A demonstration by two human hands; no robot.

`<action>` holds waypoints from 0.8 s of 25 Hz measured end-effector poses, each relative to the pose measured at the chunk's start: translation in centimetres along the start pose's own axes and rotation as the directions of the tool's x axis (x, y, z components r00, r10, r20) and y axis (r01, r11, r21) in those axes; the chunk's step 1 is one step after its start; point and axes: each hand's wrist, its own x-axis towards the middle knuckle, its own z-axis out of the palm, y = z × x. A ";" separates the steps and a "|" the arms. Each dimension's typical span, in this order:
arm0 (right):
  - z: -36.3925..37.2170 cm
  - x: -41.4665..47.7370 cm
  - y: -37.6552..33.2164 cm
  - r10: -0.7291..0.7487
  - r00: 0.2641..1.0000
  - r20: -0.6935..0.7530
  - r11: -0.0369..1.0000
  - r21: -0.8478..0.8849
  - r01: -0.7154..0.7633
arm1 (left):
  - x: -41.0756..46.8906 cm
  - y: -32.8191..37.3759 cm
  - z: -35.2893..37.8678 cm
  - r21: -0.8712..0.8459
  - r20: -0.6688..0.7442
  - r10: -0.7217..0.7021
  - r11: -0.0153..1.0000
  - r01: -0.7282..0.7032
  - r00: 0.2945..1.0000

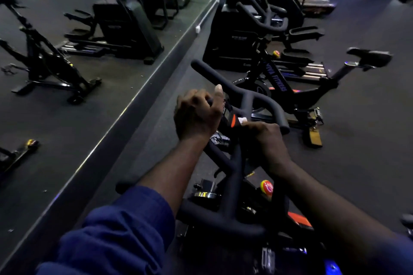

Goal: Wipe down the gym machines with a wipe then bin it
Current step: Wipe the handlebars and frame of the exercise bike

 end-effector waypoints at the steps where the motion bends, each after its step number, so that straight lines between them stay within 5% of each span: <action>1: 0.2 -1.0 -0.3 0.032 0.999 -0.018 0.999 0.019 -0.031 | -0.7 -0.2 0.1 -0.001 -0.015 0.056 0.998 -0.056 0.998; 6: -2.1 -8.4 -2.9 0.056 0.995 0.078 0.989 0.131 -0.066 | -6.2 1.1 1.2 0.016 -0.021 0.220 0.975 -0.220 0.975; 9: -6.4 -10.3 0.8 0.231 0.969 0.085 0.939 0.240 -0.245 | -9.3 6.9 2.8 -0.044 0.120 0.356 0.935 -0.353 0.927; 12: -13.3 -15.4 7.6 0.389 0.921 -0.034 0.875 0.326 -0.358 | -13.4 16.3 5.6 -0.355 0.328 0.325 0.913 -0.203 0.887; 15: -21.6 -23.3 15.5 0.565 0.814 -0.139 0.748 0.503 -0.433 | -18.4 26.3 8.8 -0.516 0.491 0.371 0.853 -0.079 0.788; 17: -28.2 -30.3 20.9 0.711 0.676 -0.194 0.618 0.631 -0.469 | -23.5 33.9 11.6 -0.577 0.556 0.474 0.812 -0.095 0.683; 20: -36.3 -40.3 28.5 0.792 0.538 -0.288 0.555 0.706 -0.440 | -32.3 45.2 16.2 -0.666 0.664 0.546 0.742 0.073 0.510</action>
